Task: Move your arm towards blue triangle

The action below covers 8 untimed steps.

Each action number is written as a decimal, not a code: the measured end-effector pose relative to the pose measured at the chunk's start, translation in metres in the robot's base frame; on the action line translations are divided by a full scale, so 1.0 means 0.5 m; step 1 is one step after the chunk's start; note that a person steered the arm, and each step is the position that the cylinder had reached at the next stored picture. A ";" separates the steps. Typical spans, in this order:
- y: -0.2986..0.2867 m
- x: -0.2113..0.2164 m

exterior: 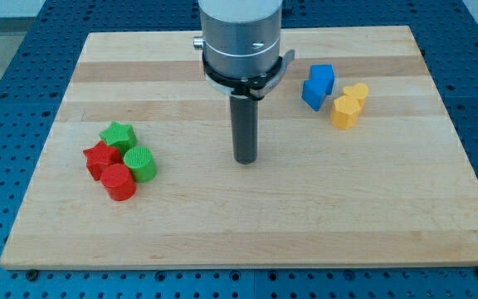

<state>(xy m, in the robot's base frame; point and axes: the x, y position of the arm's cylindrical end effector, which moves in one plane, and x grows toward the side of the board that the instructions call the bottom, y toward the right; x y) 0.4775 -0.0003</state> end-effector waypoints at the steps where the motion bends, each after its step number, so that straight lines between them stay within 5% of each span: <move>1: 0.146 0.000; 8: 0.172 -0.001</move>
<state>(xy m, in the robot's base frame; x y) 0.4768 0.0857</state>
